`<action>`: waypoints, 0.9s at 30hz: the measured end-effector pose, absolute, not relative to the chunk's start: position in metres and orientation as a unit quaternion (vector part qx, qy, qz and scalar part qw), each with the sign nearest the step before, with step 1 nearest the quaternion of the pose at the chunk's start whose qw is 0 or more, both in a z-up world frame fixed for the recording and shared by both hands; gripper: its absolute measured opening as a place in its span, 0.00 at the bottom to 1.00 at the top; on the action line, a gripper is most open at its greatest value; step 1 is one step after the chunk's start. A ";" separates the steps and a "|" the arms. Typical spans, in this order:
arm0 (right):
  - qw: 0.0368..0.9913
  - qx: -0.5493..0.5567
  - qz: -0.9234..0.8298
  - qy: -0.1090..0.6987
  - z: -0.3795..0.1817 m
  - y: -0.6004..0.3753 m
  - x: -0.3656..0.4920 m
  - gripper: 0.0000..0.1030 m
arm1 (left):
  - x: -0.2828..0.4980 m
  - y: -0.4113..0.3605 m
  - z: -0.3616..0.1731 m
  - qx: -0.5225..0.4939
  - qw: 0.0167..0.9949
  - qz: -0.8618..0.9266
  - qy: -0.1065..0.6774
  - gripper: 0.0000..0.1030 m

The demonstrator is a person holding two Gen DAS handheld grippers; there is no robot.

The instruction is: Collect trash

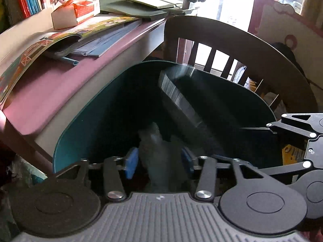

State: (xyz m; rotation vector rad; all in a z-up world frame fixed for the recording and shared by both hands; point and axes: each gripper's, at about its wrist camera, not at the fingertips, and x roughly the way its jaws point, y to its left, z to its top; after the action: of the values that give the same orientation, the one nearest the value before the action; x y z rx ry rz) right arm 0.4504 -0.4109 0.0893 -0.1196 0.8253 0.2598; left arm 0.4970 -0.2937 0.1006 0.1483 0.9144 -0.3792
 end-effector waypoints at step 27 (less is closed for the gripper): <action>0.939 -0.075 0.105 0.318 0.153 -0.400 0.335 0.54 | 0.376 -0.248 0.170 0.053 0.922 -0.196 0.328 0.80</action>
State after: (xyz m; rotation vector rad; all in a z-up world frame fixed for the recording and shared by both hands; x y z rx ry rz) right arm 0.3353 -0.4001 0.1531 -0.1525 0.6494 0.2153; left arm 0.3763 -0.2484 0.1696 0.1088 0.6741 -0.4028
